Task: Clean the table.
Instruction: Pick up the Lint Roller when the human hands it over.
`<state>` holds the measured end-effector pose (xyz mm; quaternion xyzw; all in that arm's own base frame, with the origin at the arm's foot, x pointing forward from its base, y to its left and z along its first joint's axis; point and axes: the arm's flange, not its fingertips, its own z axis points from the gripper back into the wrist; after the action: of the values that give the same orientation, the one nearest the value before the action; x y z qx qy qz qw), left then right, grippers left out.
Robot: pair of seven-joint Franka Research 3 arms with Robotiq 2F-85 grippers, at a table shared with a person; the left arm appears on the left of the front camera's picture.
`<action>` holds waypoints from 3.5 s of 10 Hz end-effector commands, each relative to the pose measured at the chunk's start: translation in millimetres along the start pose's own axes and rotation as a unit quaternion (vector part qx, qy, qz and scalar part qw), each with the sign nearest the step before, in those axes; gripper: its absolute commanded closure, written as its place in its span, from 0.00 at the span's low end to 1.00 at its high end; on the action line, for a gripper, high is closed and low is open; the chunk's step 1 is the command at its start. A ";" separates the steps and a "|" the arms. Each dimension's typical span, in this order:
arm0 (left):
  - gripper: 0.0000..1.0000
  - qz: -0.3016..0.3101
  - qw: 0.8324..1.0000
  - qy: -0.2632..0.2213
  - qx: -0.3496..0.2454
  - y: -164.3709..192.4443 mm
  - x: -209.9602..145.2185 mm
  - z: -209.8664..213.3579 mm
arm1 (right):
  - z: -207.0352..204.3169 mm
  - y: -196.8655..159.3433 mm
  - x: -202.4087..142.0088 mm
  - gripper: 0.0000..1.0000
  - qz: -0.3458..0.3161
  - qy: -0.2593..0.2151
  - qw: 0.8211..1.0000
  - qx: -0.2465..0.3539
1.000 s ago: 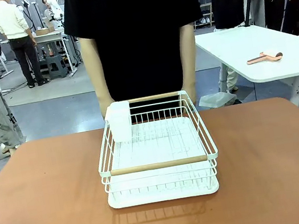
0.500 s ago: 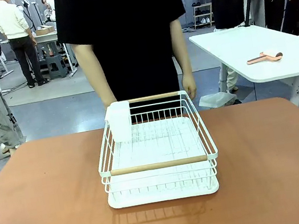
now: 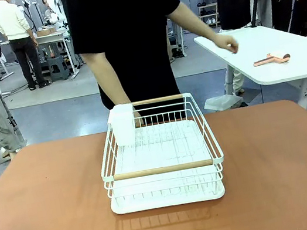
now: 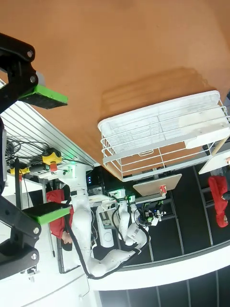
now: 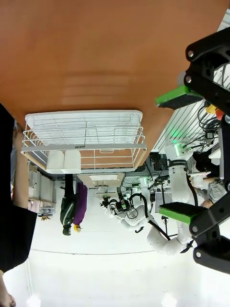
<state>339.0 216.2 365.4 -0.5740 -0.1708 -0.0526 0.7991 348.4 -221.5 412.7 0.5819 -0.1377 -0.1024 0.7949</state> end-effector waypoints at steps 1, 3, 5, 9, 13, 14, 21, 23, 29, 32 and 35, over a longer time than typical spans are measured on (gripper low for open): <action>0.00 -0.004 1.000 -0.004 -0.001 -3.3 -0.5 3.0 | -0.5 2.1 0.7 0.00 0.005 -0.002 1.000 0.008; 0.00 -0.004 1.000 -0.004 -0.001 -3.3 -0.5 3.0 | -0.5 2.1 0.7 0.00 0.005 -0.002 1.000 0.008; 0.00 -0.004 1.000 -0.004 -0.001 -3.3 -0.5 3.0 | -0.5 2.1 0.7 0.00 0.005 -0.002 1.000 0.008; 0.00 -0.004 1.000 -0.004 -0.001 -3.3 -0.5 3.0 | -0.5 2.1 0.7 0.00 0.005 -0.002 1.000 0.008; 0.00 -0.004 1.000 -0.004 -0.001 -3.3 -0.5 3.0 | -0.5 2.1 0.7 0.00 0.005 -0.002 1.000 0.008; 0.00 -0.004 1.000 -0.004 -0.001 -3.3 -0.5 3.0 | -0.5 2.1 0.7 0.00 0.005 -0.002 1.000 0.008; 0.00 -0.004 1.000 -0.004 -0.001 -3.3 -0.5 3.0 | -0.5 2.1 0.7 0.00 0.005 -0.002 1.000 0.008; 0.00 -0.004 1.000 -0.004 -0.001 -3.3 -0.5 3.0 | -0.5 2.1 0.7 0.00 0.005 -0.002 1.000 0.008; 0.00 -0.004 1.000 -0.004 -0.001 -3.3 -0.5 3.0 | -0.5 2.1 0.7 0.00 0.005 -0.002 1.000 0.008; 0.00 -0.004 1.000 -0.004 -0.001 -3.3 -0.5 3.0 | -0.5 2.1 0.7 0.00 0.005 -0.002 1.000 0.008; 0.00 0.000 1.000 0.000 0.000 0.0 0.0 0.0 | -0.5 2.1 0.7 0.00 0.005 -0.002 1.000 0.008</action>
<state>339.3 215.7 365.3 -0.5741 -0.1703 -0.0530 0.7991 348.6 -221.3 412.8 0.5818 -0.1376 -0.1023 0.7951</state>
